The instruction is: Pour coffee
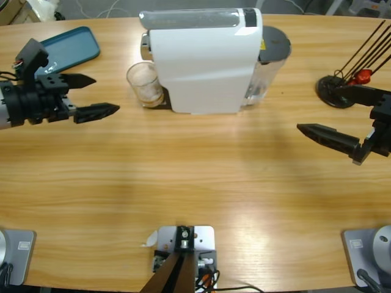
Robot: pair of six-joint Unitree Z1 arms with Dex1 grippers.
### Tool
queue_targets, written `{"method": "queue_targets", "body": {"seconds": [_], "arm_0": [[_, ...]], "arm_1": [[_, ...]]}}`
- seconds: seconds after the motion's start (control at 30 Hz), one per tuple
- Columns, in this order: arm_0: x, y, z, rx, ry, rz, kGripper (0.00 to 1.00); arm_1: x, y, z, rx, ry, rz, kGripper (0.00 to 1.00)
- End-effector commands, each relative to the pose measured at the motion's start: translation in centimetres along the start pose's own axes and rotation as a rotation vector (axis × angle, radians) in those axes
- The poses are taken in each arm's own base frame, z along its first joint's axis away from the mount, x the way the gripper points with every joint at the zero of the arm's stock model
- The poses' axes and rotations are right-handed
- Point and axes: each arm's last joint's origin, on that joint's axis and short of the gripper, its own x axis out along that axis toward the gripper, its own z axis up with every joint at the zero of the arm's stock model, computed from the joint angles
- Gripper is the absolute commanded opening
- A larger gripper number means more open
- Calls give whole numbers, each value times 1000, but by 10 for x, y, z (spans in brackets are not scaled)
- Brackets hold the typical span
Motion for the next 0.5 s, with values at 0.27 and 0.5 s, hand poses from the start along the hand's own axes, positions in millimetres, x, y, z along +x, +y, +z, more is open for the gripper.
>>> {"method": "queue_targets", "body": {"seconds": [0.27, 0.5], "arm_0": [[75, 26, 6, -22, 28, -58, 918], [95, 31, 7, -28, 34, -79, 918]], "arm_1": [[7, 3, -8, -4, 45, 28, 1000], [9, 3, -7, -6, 49, 29, 1000]]}}
